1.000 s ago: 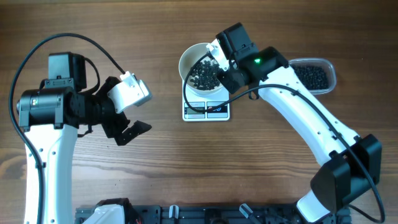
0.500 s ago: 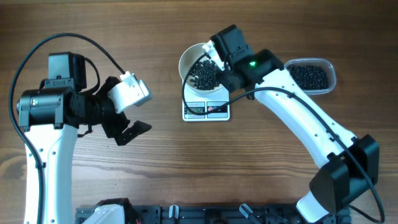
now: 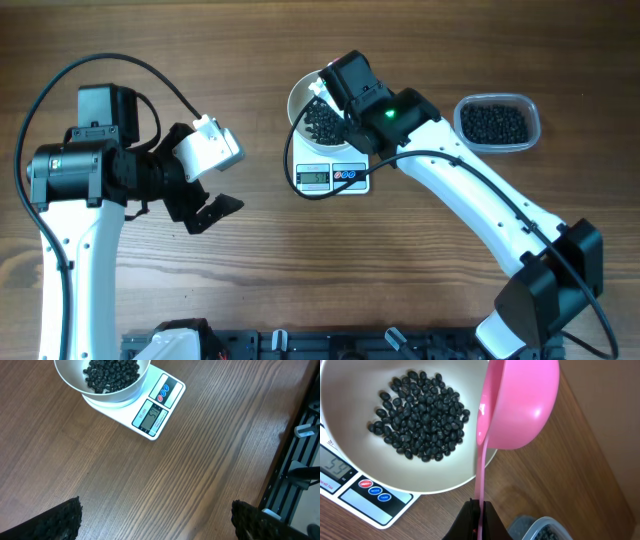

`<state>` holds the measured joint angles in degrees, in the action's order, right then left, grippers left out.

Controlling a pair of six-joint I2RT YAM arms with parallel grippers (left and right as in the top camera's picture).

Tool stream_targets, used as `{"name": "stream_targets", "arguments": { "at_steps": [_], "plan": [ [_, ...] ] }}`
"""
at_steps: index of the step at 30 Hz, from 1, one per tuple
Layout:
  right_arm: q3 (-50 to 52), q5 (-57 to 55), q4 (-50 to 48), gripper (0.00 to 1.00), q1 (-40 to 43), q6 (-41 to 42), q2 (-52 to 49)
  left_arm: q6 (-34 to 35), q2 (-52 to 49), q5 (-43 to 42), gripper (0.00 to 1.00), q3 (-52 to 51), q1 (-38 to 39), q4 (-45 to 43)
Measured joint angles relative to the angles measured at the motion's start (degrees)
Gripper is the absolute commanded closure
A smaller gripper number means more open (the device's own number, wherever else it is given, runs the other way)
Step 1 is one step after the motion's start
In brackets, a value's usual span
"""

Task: Scoop item into bowl and weigh 150g on scale
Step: 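Move the empty scoop right back toward the bean container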

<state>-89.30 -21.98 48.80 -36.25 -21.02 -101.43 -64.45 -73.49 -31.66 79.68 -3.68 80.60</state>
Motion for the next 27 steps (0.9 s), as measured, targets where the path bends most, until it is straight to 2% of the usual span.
{"name": "stream_targets", "arguments": {
  "at_steps": [9, 21, 27],
  "plan": [
    [-0.76, -1.7, 7.69, 0.96, 4.02, 4.09, 0.57, 0.0, 0.0, 0.0, 0.0, 0.0, 0.0, 0.0],
    [-3.02, -2.73, 25.81, 0.96, 22.21, 9.22, 8.15, 0.0, 0.0, 0.02, 0.0, 0.0, 0.0, 0.0],
    [-3.02, -2.73, 26.67, 0.96, 29.35, 9.44, 8.13, 0.0, 0.0, 0.0, 0.0, 0.0, 0.0, 0.0]
  ]
}}
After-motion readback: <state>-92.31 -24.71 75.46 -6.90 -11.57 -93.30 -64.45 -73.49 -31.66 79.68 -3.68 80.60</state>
